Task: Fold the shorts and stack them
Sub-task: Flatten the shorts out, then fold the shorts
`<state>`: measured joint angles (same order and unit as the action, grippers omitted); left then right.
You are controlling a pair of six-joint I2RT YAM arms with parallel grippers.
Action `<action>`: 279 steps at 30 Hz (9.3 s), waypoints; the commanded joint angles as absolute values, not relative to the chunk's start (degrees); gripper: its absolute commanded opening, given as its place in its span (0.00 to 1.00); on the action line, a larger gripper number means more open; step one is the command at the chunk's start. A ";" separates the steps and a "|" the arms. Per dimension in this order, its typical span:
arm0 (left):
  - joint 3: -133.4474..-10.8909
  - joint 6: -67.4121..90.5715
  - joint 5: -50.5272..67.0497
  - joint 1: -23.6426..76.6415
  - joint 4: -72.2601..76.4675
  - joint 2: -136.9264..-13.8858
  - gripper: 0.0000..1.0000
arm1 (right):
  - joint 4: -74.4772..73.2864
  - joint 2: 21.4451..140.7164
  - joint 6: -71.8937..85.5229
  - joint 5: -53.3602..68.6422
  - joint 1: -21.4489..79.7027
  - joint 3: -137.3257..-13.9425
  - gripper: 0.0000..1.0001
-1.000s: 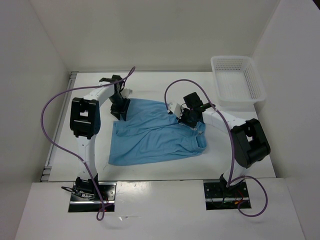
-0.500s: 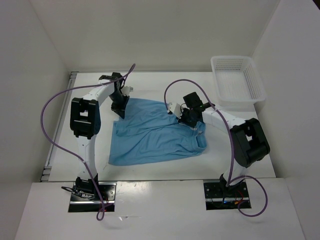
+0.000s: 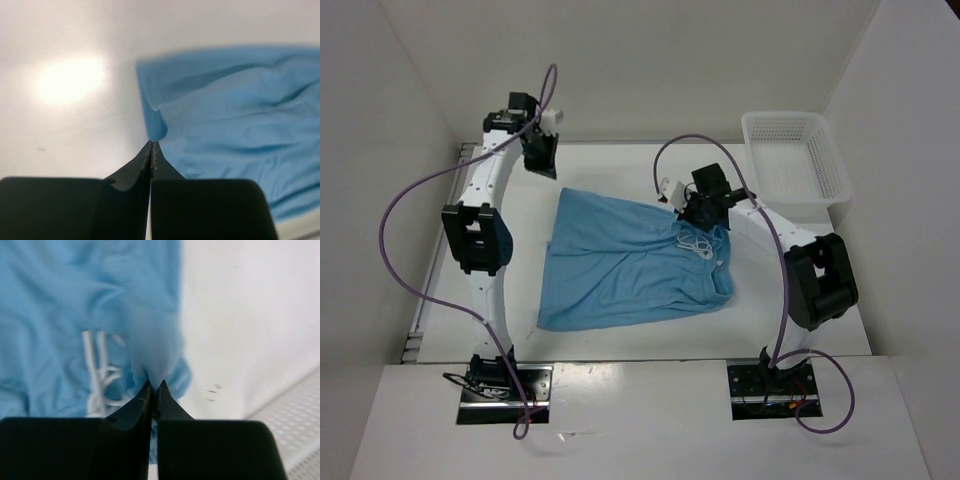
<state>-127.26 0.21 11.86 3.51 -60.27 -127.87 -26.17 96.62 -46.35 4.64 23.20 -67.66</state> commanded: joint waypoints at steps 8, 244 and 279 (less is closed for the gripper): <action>-146.62 0.00 10.54 -0.35 -61.78 -120.70 0.00 | -23.03 93.43 -45.35 1.41 15.92 -77.87 0.00; -88.23 0.00 -1.93 13.01 -59.68 -117.08 0.00 | -37.18 87.71 -53.96 8.79 27.07 -54.93 0.63; -95.89 0.00 -12.91 8.00 -57.66 -122.25 0.06 | -37.66 82.52 -32.97 14.76 15.22 -68.63 0.67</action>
<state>-95.46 0.19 -9.23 8.23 -59.35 -121.78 -31.22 84.49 -38.81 9.69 18.57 -63.48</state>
